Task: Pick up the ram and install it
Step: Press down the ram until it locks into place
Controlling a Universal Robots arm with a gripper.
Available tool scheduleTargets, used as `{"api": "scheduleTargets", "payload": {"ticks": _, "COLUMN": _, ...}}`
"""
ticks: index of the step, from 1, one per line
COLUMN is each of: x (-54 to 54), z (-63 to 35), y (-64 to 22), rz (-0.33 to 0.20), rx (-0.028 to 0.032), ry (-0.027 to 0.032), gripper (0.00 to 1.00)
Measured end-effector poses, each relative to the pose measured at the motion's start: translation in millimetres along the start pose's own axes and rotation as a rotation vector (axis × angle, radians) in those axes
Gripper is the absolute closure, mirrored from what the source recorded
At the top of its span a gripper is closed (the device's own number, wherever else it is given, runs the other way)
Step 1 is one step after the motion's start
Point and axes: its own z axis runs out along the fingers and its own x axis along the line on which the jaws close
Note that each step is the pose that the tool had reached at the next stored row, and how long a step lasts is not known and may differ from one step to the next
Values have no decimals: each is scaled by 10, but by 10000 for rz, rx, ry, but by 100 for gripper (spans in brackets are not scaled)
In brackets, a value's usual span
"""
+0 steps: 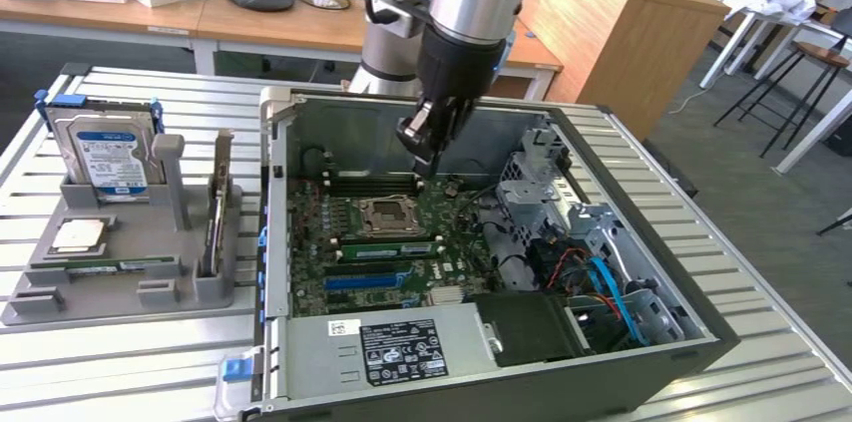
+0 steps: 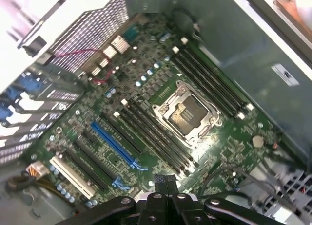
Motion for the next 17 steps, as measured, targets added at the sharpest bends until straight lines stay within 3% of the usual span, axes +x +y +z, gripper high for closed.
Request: {"api": "scheduleTargets", "payload": {"ticks": 17, "x": 0, "z": 13, "y": 0, "rz": 3092, "rx": 101, "ry": -65, "gripper": 90}}
